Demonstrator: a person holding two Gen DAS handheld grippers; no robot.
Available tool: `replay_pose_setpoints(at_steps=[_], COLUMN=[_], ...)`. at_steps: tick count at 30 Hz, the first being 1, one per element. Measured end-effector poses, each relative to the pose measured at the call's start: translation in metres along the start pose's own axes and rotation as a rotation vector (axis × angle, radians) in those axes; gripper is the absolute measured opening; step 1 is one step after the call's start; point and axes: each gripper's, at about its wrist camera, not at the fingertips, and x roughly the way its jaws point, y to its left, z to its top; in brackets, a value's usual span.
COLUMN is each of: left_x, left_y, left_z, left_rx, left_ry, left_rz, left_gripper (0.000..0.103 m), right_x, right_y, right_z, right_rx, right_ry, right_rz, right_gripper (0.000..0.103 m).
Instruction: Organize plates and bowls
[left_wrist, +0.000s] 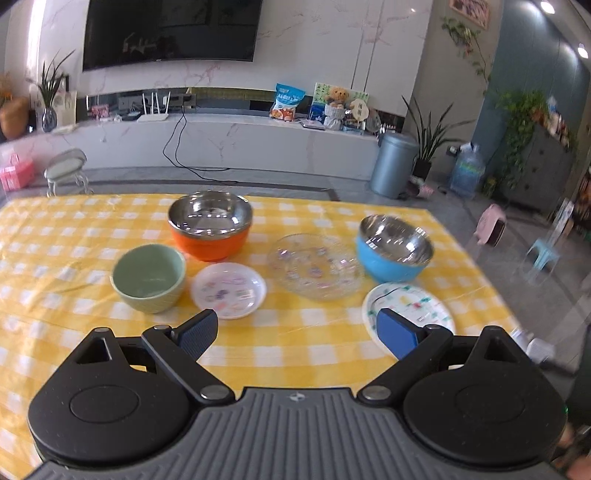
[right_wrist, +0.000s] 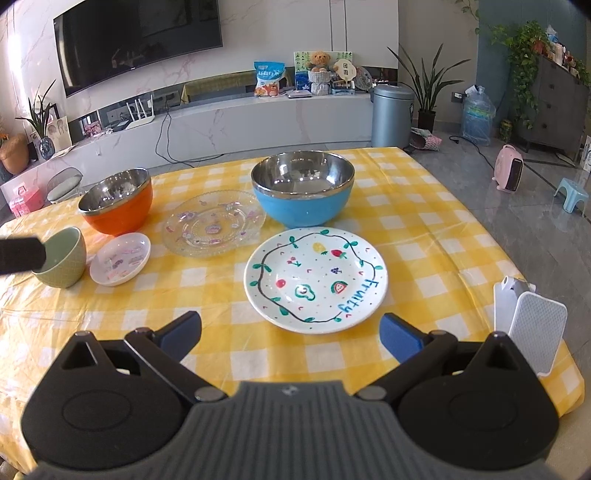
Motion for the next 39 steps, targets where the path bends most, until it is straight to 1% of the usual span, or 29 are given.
replay_pose_setpoints(at_steps=[5, 7, 9, 12, 16, 20, 28, 32, 39], left_x=[-0.003, -0.005, -0.006, -0.008, -0.006, -0.007, 0.002, 0.009, 0.016], left_y=[-0.007, -0.007, -0.009, -0.009, -0.002, 0.006, 0.022, 0.031, 0.039], left_z=[0.007, 0.009, 0.01, 0.007, 0.002, 0.002, -0.001, -0.005, -0.011], left_rx=[-0.112, -0.174, -0.193, -0.176, -0.138, -0.111, -0.053, -0.04, -0.016], left_ry=[0.023, 0.037, 0.049, 0.049, 0.051, 0.046, 0.05, 0.06, 0.044], left_rz=[-0.067, -0.099, -0.121, -0.098, -0.034, 0.014, 0.067, 0.081, 0.097], left_gripper=[0.103, 0.103, 0.103, 0.103, 0.103, 0.103, 0.103, 0.103, 0.103], right_x=[0.002, 0.003, 0.004, 0.002, 0.0, -0.002, -0.002, -0.002, -0.001], right_y=[-0.003, -0.003, -0.002, -0.001, 0.0, 0.001, 0.004, 0.007, 0.012], right_z=[0.0, 0.0, 0.0, 0.0, -0.001, -0.002, -0.002, -0.002, -0.002], right_rx=[0.013, 0.013, 0.008, -0.002, -0.009, -0.014, -0.026, -0.038, -0.057], right_ry=[0.007, 0.011, 0.013, 0.009, 0.001, -0.002, 0.002, 0.003, 0.005], right_rz=[-0.001, 0.0, 0.0, 0.003, 0.012, 0.016, 0.015, 0.012, 0.005], right_gripper=[0.101, 0.101, 0.101, 0.101, 0.101, 0.101, 0.101, 0.101, 0.101])
